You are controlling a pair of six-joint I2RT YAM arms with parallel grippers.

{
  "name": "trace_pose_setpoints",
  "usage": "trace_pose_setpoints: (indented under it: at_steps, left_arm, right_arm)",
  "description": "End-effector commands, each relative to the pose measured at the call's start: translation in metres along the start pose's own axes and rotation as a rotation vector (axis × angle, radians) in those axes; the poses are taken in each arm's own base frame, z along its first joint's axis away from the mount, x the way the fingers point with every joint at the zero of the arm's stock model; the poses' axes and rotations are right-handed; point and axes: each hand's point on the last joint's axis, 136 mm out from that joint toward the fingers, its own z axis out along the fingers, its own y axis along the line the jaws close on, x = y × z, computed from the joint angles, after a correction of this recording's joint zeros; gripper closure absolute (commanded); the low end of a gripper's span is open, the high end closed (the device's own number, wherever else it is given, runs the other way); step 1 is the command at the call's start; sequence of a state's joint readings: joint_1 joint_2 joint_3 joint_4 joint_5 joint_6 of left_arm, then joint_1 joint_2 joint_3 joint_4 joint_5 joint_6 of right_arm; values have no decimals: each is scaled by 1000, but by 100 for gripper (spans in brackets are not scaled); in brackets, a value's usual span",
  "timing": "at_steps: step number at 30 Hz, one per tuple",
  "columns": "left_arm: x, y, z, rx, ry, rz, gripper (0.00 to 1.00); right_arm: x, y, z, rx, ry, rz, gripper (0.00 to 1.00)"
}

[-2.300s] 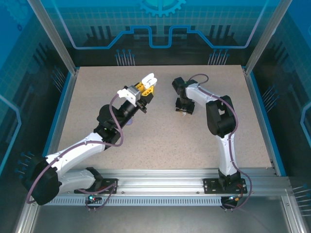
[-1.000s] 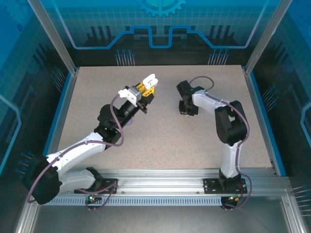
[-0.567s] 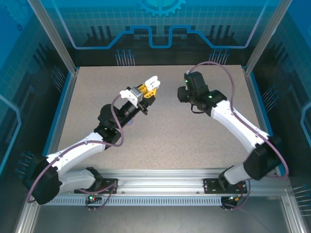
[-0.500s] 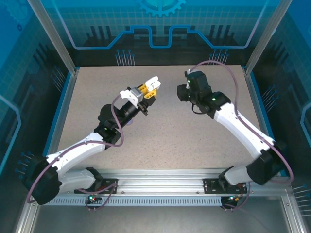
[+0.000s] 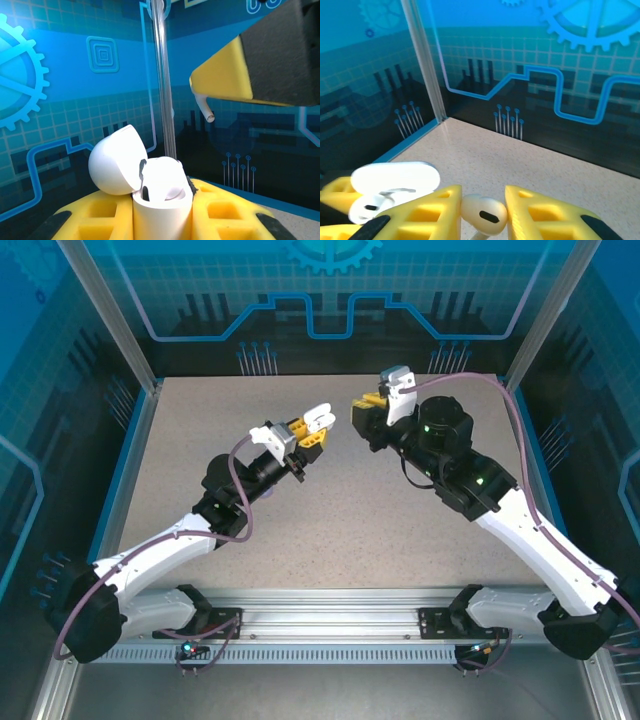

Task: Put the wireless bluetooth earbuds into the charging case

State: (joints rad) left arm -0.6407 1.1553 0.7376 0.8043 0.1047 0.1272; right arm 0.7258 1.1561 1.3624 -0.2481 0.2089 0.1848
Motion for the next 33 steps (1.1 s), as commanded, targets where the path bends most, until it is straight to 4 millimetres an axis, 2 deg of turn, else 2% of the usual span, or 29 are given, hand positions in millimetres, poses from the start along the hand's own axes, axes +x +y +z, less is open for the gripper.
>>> trace_pose_setpoints:
  at_steps: [1, 11, 22, 33]
  left_arm:
    - [-10, -7, 1, 34, -24, -29, 100]
    - [-9, -7, 2, 36, -23, -45, 100]
    - [-14, -7, 2, 34, -32, -39, 100]
    - [-15, -6, 1, 30, -32, -39, 100]
  right_arm:
    - [-30, 20, -8, -82, -96, -34, 73]
    - [-22, 30, 10, -132, -66, -5, 72]
    - [-9, 33, 29, -137, -26, 9, 73]
    - [-1, 34, 36, -148, -1, 19, 73]
